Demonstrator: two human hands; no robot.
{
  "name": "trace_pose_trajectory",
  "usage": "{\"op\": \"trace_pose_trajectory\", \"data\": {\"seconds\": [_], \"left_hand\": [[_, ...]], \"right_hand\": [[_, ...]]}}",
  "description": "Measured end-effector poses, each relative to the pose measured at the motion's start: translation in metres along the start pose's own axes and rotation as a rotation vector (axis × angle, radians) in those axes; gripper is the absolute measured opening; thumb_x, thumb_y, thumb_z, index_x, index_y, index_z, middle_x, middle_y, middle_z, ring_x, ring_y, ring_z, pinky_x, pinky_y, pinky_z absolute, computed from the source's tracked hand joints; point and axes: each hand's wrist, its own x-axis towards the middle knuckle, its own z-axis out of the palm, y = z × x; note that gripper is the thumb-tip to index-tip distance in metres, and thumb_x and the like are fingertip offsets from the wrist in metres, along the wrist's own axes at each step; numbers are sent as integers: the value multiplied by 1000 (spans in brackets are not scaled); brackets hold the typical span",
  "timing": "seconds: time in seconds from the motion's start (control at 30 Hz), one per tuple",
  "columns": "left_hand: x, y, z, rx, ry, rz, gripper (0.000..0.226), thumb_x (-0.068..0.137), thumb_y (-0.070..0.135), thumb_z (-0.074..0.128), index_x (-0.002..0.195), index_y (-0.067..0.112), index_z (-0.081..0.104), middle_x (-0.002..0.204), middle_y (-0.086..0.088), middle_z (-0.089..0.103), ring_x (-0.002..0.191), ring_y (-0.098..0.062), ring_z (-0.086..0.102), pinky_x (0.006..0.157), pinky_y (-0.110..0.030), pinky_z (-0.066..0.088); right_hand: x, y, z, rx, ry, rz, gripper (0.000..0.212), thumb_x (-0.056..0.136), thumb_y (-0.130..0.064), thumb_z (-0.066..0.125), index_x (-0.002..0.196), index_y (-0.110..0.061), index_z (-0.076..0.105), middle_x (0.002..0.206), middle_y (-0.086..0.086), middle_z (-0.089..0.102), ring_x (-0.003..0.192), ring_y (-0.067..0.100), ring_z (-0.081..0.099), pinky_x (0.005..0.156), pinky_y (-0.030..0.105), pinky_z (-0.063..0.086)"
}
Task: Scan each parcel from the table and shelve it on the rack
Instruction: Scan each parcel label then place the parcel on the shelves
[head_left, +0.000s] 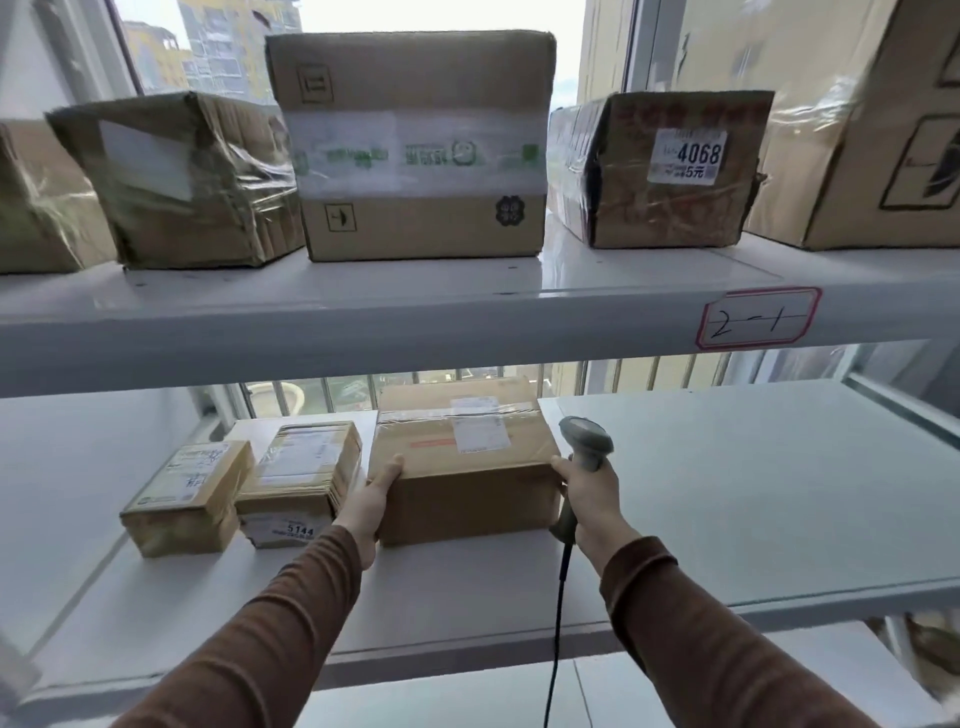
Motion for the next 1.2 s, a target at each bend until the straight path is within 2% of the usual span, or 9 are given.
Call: {"op": "trace_pose_trajectory", "data": {"seconds": [0.1, 0.2, 0.3, 0.4, 0.57, 0.77, 0.97, 1.13, 1.2], "left_hand": [[31, -12, -17, 26, 4, 14, 102, 60, 84, 79, 145, 32, 53, 135, 2, 68, 123, -21, 66, 108, -45, 52], [43, -12, -23, 105, 25, 77, 120, 57, 90, 76, 153, 22, 46, 149, -2, 56, 140, -26, 53, 119, -47, 40], [3, 26, -8, 246, 118, 280, 106, 84, 68, 69, 164, 16, 23, 168, -9, 30, 155, -26, 30, 127, -45, 26], [-30, 56, 11, 426, 167, 479, 95, 87, 61, 63, 162, 15, 27, 167, -10, 34, 153, -28, 32, 126, -48, 26], [-68, 66, 70, 492, -47, 671, 72, 101, 30, 65, 162, 15, 31, 168, -4, 33, 155, -21, 30, 127, -37, 23], [-118, 29, 171, 462, -411, 569, 65, 102, 28, 65, 159, 17, 37, 164, -3, 39, 149, -25, 39, 122, -38, 31], [-192, -21, 280, 368, -709, 413, 60, 100, 25, 67, 155, 14, 44, 159, -1, 46, 146, -20, 43, 113, -30, 36], [-272, -63, 364, 371, -929, 298, 55, 102, 20, 64, 152, 9, 45, 137, 4, 56, 113, -18, 59, 70, -11, 51], [-305, -82, 397, 376, -1024, 259, 54, 101, 18, 66, 150, 6, 46, 136, -3, 62, 111, -22, 63, 83, -23, 54]], "right_hand": [[-6, -2, 5, -27, 36, -21, 18, 82, -20, 76, 93, -17, 62, 86, 0, 63, 86, 25, 63, 92, 51, 54], [-17, -9, 5, -55, 92, -54, 16, 88, -18, 74, 97, -13, 62, 84, -1, 62, 78, 21, 58, 78, 38, 49], [-31, -16, -3, -94, 142, -101, 20, 89, -20, 73, 102, -8, 64, 84, 0, 63, 76, 20, 57, 74, 33, 46], [-51, -28, -16, -77, 183, -117, 21, 91, -19, 73, 105, -7, 63, 85, 0, 62, 73, 21, 57, 64, 32, 47], [-97, -49, -54, 26, 232, -151, 10, 94, -17, 71, 101, -15, 63, 89, -1, 61, 80, 19, 58, 68, 36, 51], [-150, -60, -140, 56, 386, -197, 13, 91, -13, 73, 93, -21, 63, 92, 2, 65, 84, 20, 61, 88, 43, 55], [-214, -68, -250, 98, 620, -233, 13, 89, -6, 71, 90, -12, 60, 73, 7, 58, 64, 17, 52, 64, 30, 45], [-272, -66, -350, 105, 789, -250, 14, 89, -5, 70, 88, -14, 59, 80, 9, 65, 79, 26, 61, 74, 37, 49], [-294, -63, -391, 133, 858, -264, 13, 89, -4, 71, 92, -13, 61, 81, 7, 68, 76, 22, 65, 70, 32, 50]]}}
